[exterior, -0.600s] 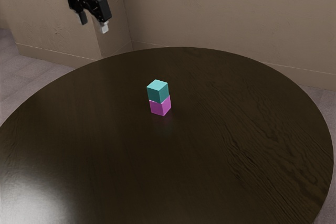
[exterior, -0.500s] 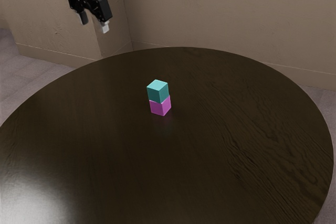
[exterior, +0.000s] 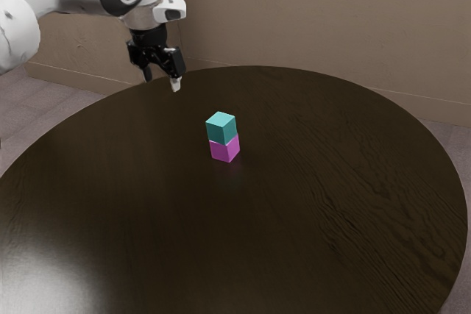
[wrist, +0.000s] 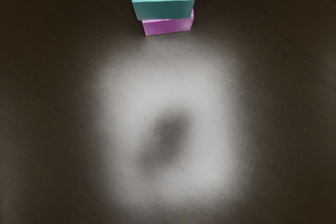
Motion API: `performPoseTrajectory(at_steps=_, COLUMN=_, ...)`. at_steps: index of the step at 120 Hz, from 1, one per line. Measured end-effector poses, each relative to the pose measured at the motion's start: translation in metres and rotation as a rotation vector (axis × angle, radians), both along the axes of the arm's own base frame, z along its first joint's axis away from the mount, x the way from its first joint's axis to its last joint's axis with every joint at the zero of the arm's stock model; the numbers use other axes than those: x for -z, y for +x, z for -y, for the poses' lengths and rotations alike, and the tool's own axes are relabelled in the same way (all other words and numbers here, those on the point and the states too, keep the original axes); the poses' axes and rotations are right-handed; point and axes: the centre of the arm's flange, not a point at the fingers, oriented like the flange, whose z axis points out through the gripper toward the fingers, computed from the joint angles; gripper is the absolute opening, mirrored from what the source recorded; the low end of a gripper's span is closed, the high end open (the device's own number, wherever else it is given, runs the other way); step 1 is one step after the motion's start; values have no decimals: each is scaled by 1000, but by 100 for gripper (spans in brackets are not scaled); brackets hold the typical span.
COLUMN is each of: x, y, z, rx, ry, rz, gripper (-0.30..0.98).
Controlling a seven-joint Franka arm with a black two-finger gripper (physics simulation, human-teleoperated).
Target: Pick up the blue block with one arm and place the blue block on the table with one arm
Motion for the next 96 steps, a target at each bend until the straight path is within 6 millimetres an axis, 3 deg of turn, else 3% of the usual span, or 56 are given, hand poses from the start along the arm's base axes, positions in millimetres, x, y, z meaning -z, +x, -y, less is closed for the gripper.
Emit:
performPoseTrajectory(at_steps=14, x=41, y=34, z=-22, rx=-39, ry=-6, rz=-24, gripper=69)
performPoseTrajectory(at_steps=23, x=72, y=48, z=-21, rx=-43, ry=-26, rz=-43, gripper=69)
performPoseTrajectory(at_steps=32, x=92, y=57, z=-17, rx=-45, ry=-52, rz=-44, gripper=69)
performPoseTrajectory(at_steps=67, x=124, y=86, z=12, rx=-16, ry=-112, rz=0, gripper=69)
performPoseTrajectory(at_steps=78, x=124, y=97, z=14, rx=-14, ry=-117, rz=33, gripper=69)
performPoseTrajectory(at_steps=96, x=146, y=117, z=12, rx=-17, ry=-115, rz=49, gripper=69)
